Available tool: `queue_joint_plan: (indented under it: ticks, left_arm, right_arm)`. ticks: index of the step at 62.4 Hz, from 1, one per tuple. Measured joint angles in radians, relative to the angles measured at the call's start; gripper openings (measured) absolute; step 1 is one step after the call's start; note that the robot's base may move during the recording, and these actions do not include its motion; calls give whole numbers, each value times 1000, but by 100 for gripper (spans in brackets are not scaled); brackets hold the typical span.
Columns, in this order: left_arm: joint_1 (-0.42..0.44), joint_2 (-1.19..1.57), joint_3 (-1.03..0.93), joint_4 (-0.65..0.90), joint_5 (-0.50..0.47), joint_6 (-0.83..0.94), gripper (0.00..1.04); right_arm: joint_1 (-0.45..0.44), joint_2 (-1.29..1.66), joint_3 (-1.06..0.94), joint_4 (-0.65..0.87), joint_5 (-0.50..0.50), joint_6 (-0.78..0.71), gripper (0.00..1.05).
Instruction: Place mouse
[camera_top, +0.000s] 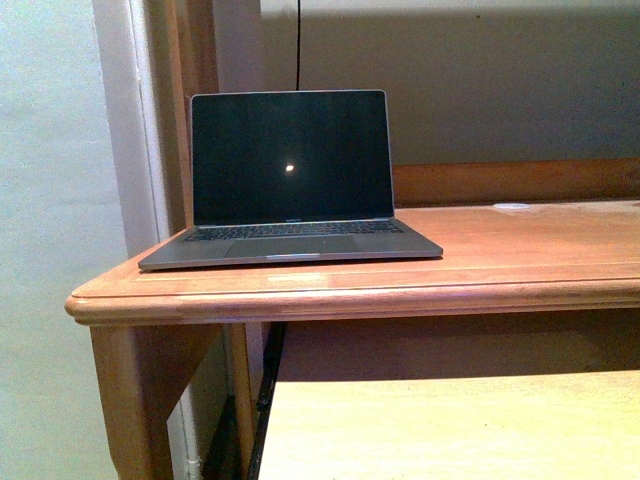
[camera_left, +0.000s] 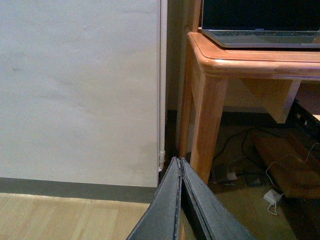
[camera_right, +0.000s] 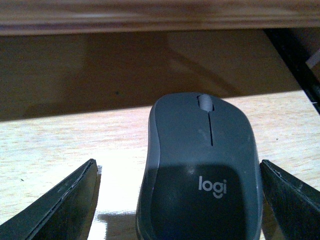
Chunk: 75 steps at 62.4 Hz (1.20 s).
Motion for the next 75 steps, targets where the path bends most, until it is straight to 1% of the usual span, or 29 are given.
queue_joint_plan:
  ticks: [2,5,8,22,24,26,32,34,39,47,51,54,56,59,61,64,66,75]
  left_arm:
    - [0,-17,0,-18,0,0,3]
    - [0,-87,0,-118,1,0,3]
    - [0,-135,0,-162,0,0,3]
    - [0,-170,0,-175,0,0,3]
    - [0,-171,0,-176,0,0,3]
    - [0,-171,0,-176,0,0,3]
    - [0,-171,0,-177,0,0,3]
    - [0,-171,0,-177,0,0,3]
    - [0,-171,0,-177,0,0,3]
    - [0,-171,0,-177,0,-1,4]
    - [0,-171,0,-177,0,-1,12]
    - [0,-171,0,-177,0,-1,21]
    - [0,-171,0,-177,0,-1,24]
    - [0,-171,0,-177,0,-1,33]
    - [0,-171,0,-177,0,-1,37]
    - [0,-171,1,-177,0,-1,46]
    - [0,-171,0,-177,0,-1,49]
    - [0,-171,1,-177,0,-1,72]
  right_arm:
    - [0,7,0,3,0,0,97]
    - [-3,25,2,13,-3,3,97]
    - [-7,39,11,18,-2,4,97]
    - [-40,114,80,13,12,42,97]
    - [-46,119,84,12,12,49,95]
    - [-51,122,86,12,11,55,90]
    - [-74,111,84,-12,-29,77,71]
    - [-80,99,79,-23,-42,80,66]
    - [-97,55,56,-53,-77,78,60]
    - [-121,-54,10,-141,-142,75,58]
    - [-126,-113,0,-198,-177,76,58]
    - [-123,-178,1,-248,-199,77,58]
    - [-118,-203,5,-266,-203,79,58]
    - [-98,-252,33,-300,-201,89,58]
    - [-85,-263,52,-309,-196,98,58]
    - [-46,-270,111,-315,-166,113,58]
    - [-27,-266,138,-313,-153,119,58]
    - [109,-153,327,-304,-32,166,58]
